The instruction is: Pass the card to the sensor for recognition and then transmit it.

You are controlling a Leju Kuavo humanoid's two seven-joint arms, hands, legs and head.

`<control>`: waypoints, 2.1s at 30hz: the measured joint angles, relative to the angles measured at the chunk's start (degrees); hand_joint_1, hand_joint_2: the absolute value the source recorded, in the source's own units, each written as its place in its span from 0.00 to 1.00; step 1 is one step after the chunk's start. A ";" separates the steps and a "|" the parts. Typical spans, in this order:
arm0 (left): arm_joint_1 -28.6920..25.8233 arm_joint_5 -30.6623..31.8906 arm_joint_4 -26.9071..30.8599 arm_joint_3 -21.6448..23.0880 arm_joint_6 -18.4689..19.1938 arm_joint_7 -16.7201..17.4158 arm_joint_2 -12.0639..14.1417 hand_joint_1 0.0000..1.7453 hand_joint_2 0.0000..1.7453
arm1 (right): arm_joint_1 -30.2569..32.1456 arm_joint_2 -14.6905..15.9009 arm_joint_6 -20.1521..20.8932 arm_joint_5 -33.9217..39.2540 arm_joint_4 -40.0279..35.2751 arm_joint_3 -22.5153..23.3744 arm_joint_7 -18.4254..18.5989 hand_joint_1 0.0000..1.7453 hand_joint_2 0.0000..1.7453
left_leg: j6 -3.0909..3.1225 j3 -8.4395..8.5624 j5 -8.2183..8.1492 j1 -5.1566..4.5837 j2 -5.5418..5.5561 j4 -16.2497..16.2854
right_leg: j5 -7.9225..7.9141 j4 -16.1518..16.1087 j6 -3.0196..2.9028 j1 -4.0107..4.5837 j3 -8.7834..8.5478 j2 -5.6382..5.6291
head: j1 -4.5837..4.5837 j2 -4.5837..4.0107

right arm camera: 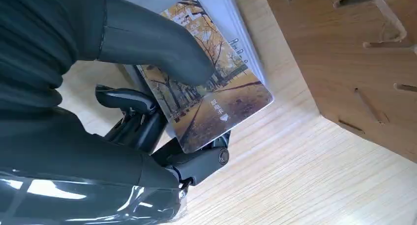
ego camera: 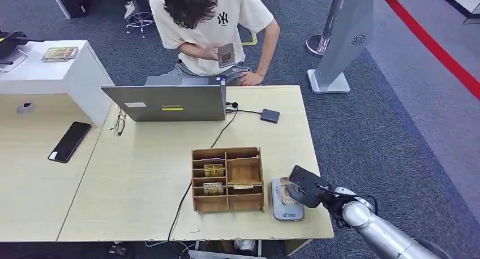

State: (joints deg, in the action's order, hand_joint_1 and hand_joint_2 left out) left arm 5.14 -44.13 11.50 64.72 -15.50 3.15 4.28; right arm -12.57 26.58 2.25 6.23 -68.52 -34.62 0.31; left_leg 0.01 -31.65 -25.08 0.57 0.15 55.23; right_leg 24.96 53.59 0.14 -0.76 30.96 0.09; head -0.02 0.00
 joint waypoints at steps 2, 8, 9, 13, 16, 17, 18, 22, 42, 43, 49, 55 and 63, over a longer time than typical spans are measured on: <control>0.00 0.00 0.00 0.02 0.00 0.00 0.00 0.00 0.00 | -0.01 0.00 0.00 0.02 0.02 0.00 0.00 1.00 1.00 | 0.00 0.00 0.00 0.00 0.00 0.00 | 0.00 0.00 0.00 0.00 0.00 0.00 | 0.00 0.00; 0.00 0.00 0.00 0.00 0.02 0.02 0.00 0.00 0.00 | -0.03 -0.02 0.00 0.02 0.09 0.00 -0.04 1.00 1.00 | 0.00 0.00 0.00 0.00 0.00 0.00 | 0.00 0.00 0.00 0.00 0.00 0.00 | 0.00 0.00; 0.00 0.00 0.00 0.02 0.04 0.02 0.00 0.00 0.00 | -0.03 -0.02 0.00 0.02 0.11 0.00 -0.07 1.00 1.00 | 0.00 0.00 0.00 0.00 0.00 0.00 | 0.00 0.00 0.00 0.00 0.00 0.00 | 0.00 0.00; 0.00 0.00 0.00 0.00 0.06 0.11 0.00 0.00 0.00 | -0.03 -0.04 -0.02 0.02 0.15 0.00 -0.18 1.00 1.00 | 0.00 0.00 0.00 0.00 0.00 0.00 | 0.00 0.00 0.00 0.00 0.00 0.00 | 0.00 0.00; -0.01 -0.07 0.00 0.00 0.04 0.11 0.00 0.00 0.00 | -0.02 -0.04 -0.33 0.00 0.13 0.00 -0.44 1.00 1.00 | 0.00 0.00 0.00 0.00 0.00 0.00 | 0.00 0.00 0.00 0.00 0.00 0.00 | 0.02 0.00; -0.01 -0.13 0.00 0.00 0.00 0.11 0.00 0.00 0.00 | -0.01 -0.04 -0.68 -0.02 0.11 0.00 -0.61 1.00 1.00 | 0.00 0.00 0.00 0.00 0.00 0.00 | 0.00 0.00 0.00 0.00 0.00 0.00 | 0.02 0.00; -0.02 -0.18 0.00 0.00 0.00 0.11 0.00 0.00 0.00 | -0.01 -0.04 -1.01 -0.05 0.07 0.00 -0.83 1.00 1.00 | 0.00 0.00 0.00 0.00 0.00 0.00 | 0.00 0.00 0.00 0.00 0.00 0.00 | 0.00 0.00; -0.05 -0.57 0.00 0.00 -0.11 -0.11 0.00 0.00 0.00 | -0.01 0.04 -3.00 -0.40 -0.48 0.44 -1.62 1.00 1.00 | 0.00 -0.02 0.00 0.00 0.00 0.00 | 0.00 0.00 0.00 0.00 0.01 0.01 | 0.00 0.00; -0.04 -1.20 0.00 0.00 -1.03 -1.36 0.00 0.00 0.00 | -3.04 0.06 -11.87 -4.51 -4.11 4.81 -11.92 1.00 1.00 | -0.01 -0.11 0.01 0.00 0.02 0.00 | 0.00 0.02 0.00 0.00 0.07 0.02 | 0.00 0.00; -0.03 -1.20 0.00 0.00 -1.09 -1.36 0.00 0.00 0.00 | -3.38 -0.24 -12.97 -5.34 -4.20 4.81 -12.72 1.00 1.00 | -0.01 -0.11 0.01 0.00 0.02 0.00 | 0.00 0.02 0.00 0.00 0.07 0.02 | 0.00 0.00; 0.32 -0.92 0.00 0.02 -1.42 -1.16 0.00 0.00 0.00 | -6.68 -4.44 -18.86 -11.00 -4.17 4.09 -16.94 1.00 1.00 | 0.00 -0.10 0.05 0.02 -0.01 0.00 | 0.00 0.03 -0.01 0.02 0.08 0.01 | 0.02 0.00; 1.10 -0.11 0.00 0.02 -1.44 -0.66 0.00 0.00 0.00 | -10.94 -9.53 -19.72 -11.30 -3.02 2.86 -21.53 1.00 1.00 | -0.03 -0.11 0.10 0.03 0.00 0.00 | -0.02 0.06 -0.04 0.03 0.10 0.00 | 0.02 0.00; 2.02 1.53 0.00 0.39 -0.85 0.18 0.26 0.00 0.00 | -18.91 -15.61 -18.58 -13.01 0.81 -0.37 -25.88 1.00 1.00 | -0.02 -0.14 0.15 0.03 -0.01 0.00 | -0.04 0.07 -0.06 0.02 0.14 -0.01 | 0.00 0.00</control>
State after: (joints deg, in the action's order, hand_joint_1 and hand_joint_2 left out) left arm 7.15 -42.60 11.50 65.11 -16.35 3.32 4.55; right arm -31.48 10.97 -16.33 -6.78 -67.71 -35.00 -25.57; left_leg -0.01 -31.79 -24.93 0.59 0.14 55.23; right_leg 24.92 53.66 0.08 -0.74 31.10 0.08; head -0.02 0.00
